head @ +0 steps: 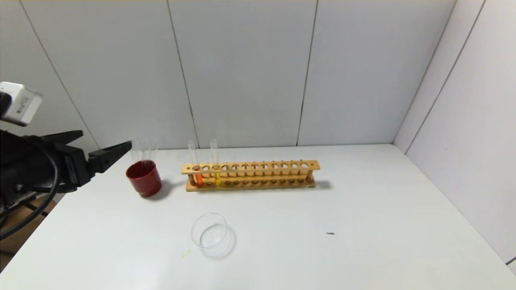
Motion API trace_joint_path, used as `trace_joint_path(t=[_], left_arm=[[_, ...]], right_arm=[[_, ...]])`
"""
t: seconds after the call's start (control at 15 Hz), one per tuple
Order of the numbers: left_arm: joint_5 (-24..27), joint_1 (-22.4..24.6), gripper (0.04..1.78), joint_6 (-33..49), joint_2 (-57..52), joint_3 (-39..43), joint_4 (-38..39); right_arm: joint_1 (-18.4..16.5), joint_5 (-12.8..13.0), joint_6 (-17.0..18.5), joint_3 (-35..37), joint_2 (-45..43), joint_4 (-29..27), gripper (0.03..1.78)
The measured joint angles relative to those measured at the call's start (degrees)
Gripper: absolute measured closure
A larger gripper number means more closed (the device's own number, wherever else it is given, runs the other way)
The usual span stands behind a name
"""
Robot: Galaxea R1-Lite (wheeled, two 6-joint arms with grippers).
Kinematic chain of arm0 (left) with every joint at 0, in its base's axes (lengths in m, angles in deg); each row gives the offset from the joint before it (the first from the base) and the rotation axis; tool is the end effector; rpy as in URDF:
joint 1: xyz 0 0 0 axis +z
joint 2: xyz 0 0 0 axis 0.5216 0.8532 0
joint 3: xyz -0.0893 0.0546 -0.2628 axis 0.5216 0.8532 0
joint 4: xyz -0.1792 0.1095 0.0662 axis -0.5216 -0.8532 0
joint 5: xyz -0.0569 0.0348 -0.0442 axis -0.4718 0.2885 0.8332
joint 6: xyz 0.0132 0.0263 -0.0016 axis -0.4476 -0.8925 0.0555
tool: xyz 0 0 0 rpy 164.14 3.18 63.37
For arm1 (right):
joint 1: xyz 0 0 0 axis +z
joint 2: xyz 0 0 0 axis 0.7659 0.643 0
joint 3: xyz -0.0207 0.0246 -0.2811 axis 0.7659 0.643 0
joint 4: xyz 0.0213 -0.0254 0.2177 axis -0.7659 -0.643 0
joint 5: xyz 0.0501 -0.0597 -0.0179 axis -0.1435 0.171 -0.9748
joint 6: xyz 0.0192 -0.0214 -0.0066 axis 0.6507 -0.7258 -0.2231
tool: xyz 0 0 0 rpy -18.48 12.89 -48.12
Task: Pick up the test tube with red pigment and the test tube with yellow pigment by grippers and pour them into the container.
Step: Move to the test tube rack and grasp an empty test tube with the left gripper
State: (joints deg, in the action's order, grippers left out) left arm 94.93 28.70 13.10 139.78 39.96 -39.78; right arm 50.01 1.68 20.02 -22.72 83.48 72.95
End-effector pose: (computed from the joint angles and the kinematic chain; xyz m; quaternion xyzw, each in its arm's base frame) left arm 0.2284 -0.0164 0.1916 0.0352 0.0472 -0.1187 0.9912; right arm 0.0327 0.0000 0.0760 0.0098 0.0062 0.0014 0.9999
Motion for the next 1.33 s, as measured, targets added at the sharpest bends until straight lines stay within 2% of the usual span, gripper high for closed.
trace_joint_path(t=[0.2,0.53,1.33], left_arm=[[0.11,-1.3,0.07,1.43,7.39,-0.27,6.85],[-0.66,-4.86,0.07,4.86,16.79,-0.55,13.58],[-9.22,-10.46,0.07,4.71,40.0,0.23,39.79]], right_arm=[[-0.02,0.0,0.02,0.0,0.0,0.02,0.1],[-0.02,-0.02,0.0,0.0,0.0,0.0,0.1],[-0.02,-0.02,0.02,0.0,0.0,0.02,0.1]])
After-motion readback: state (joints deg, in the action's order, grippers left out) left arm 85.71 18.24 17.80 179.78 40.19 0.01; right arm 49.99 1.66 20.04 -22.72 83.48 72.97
